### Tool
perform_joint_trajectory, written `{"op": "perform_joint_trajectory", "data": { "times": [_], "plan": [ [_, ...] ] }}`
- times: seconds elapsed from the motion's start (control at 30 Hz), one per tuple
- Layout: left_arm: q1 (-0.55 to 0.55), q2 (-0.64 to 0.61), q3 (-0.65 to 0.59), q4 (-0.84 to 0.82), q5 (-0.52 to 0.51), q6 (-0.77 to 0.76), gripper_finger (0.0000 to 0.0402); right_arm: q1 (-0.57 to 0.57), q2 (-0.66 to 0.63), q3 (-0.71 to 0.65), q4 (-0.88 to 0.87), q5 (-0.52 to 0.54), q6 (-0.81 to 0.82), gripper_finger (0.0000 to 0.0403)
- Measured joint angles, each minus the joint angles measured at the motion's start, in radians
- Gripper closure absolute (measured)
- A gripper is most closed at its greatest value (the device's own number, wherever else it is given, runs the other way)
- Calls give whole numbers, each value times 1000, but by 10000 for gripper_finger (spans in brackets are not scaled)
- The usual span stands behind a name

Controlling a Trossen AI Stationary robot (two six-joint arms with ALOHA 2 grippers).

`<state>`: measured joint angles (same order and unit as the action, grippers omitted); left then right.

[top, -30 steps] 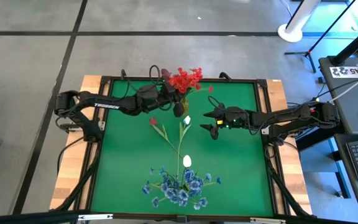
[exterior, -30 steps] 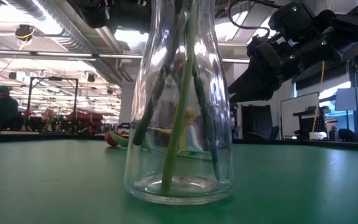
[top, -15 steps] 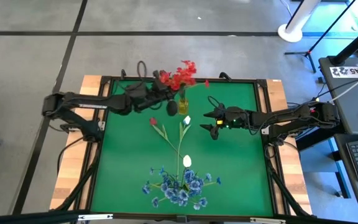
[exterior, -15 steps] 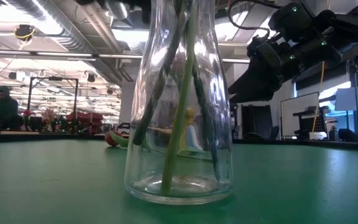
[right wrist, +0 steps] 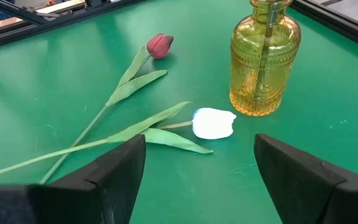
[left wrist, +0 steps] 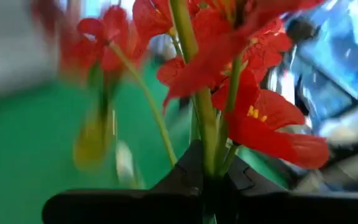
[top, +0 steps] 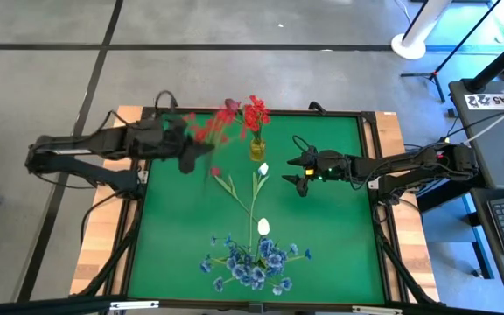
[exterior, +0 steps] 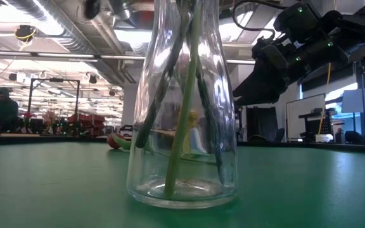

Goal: Sort flowers into vase by color
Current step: Remove the red flowers from the yellow vase

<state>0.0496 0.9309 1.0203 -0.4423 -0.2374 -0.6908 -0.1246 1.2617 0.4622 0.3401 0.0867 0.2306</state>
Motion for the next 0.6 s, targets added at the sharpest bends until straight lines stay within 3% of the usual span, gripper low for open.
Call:
{"op": "perform_joint_trajectory", "data": {
  "times": [0.07,0.17,0.3,0.6],
  "plan": [
    [-13,-13,0,-158,78,-138,398,0,0,0,0,0,3,104],
    [-71,-3,-8,-348,113,-305,398,0,0,0,2,0,11,104],
    [-175,42,-76,-482,142,-441,398,0,0,0,6,17,36,104],
    [-399,64,-375,-282,109,-660,398,0,0,0,11,18,118,104]
  ]
}}
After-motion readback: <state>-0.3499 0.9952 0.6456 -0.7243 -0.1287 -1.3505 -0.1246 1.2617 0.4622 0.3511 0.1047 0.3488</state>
